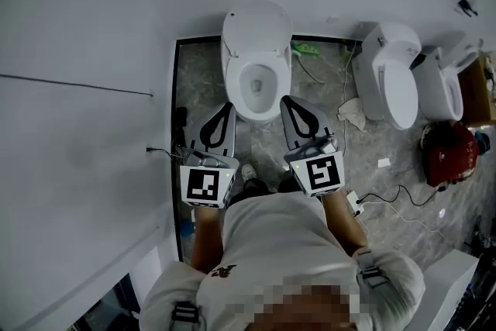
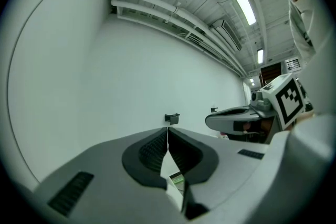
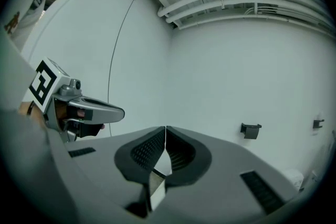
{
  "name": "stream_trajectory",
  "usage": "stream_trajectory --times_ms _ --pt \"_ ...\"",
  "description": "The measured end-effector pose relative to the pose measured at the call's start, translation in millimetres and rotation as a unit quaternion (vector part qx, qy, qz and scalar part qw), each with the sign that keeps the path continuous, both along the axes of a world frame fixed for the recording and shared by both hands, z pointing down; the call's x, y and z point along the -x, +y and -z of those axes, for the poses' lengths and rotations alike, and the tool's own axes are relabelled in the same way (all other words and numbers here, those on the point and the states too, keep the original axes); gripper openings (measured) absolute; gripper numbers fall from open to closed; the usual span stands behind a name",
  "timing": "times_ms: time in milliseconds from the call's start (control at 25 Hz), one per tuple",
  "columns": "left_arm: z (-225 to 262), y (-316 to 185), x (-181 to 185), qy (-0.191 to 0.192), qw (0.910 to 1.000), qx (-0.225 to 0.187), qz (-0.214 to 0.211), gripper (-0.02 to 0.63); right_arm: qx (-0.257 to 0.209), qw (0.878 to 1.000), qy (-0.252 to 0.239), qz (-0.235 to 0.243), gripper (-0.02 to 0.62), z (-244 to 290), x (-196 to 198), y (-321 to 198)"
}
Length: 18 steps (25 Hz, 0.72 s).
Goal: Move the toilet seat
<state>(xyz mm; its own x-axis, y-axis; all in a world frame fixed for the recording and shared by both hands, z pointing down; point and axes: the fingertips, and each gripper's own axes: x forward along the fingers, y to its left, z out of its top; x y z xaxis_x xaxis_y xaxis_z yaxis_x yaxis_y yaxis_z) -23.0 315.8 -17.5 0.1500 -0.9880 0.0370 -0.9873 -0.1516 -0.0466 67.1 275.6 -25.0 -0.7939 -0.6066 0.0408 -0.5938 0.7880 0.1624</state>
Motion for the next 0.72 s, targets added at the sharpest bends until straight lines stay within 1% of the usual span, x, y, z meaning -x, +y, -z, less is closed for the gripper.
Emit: stream_trajectory --times_ms 160,360,560,720 --pt "-8.7 -10.8 10.6 0.007 0.9999 0.004 -0.014 0.023 -0.004 1.0 0.002 -0.02 0.021 -0.4 8.0 -5.3" --pt "-18.1 -29.4 19.5 0.017 0.9994 0.013 -0.026 0.023 0.002 0.999 0.008 -0.039 0.021 -6.2 14.0 -20.6" --pt "-18.9 -52.5 23.1 0.014 0.9993 0.014 -0.032 0.023 0.011 0.999 0.005 -0.05 0.021 -10.2 15.0 -41.6" --pt "-22.2 -74.0 30.3 0.008 0.9994 0.016 -0.03 0.023 0.015 0.999 0.004 -0.047 0.021 -15.6 21.8 -63.2"
